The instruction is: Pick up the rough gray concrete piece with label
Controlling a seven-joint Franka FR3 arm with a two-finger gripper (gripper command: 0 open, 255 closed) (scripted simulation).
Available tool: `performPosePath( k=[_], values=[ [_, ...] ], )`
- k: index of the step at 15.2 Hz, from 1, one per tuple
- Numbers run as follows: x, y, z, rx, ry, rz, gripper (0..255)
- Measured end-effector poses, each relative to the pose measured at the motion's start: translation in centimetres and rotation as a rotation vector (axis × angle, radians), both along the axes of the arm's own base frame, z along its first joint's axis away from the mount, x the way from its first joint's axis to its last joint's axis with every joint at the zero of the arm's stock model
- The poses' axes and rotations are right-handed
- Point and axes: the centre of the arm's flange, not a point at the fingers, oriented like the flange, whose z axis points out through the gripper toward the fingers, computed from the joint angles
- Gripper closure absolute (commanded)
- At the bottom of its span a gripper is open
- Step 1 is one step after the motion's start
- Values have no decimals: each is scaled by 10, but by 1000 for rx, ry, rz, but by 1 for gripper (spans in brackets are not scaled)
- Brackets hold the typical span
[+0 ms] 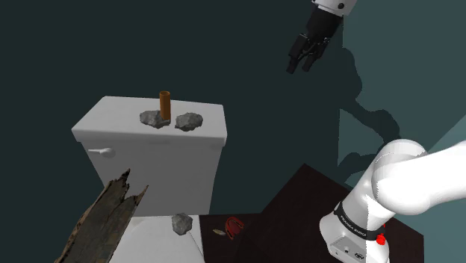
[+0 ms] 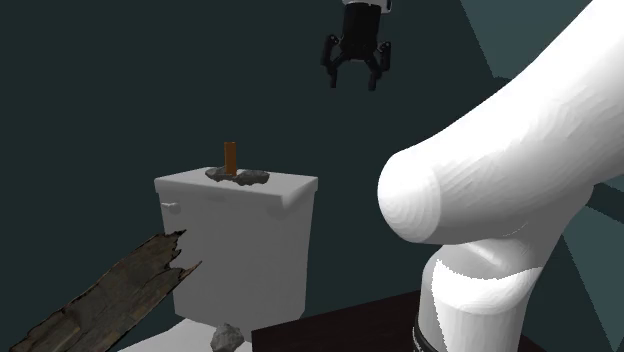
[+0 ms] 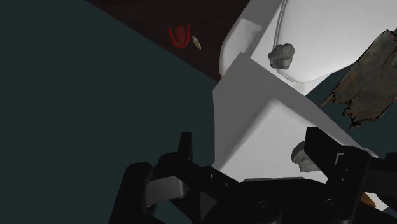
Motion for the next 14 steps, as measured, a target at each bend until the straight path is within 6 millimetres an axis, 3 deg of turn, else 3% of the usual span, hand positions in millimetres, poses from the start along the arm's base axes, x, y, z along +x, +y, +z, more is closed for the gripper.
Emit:
performPosePath(
  k=[2, 5, 14],
  values=[
    [3, 3, -4, 10, 1, -10, 0],
    [19, 13, -26, 66, 5, -62, 0],
    [85, 59, -102, 264, 20, -252, 0]
  ],
)
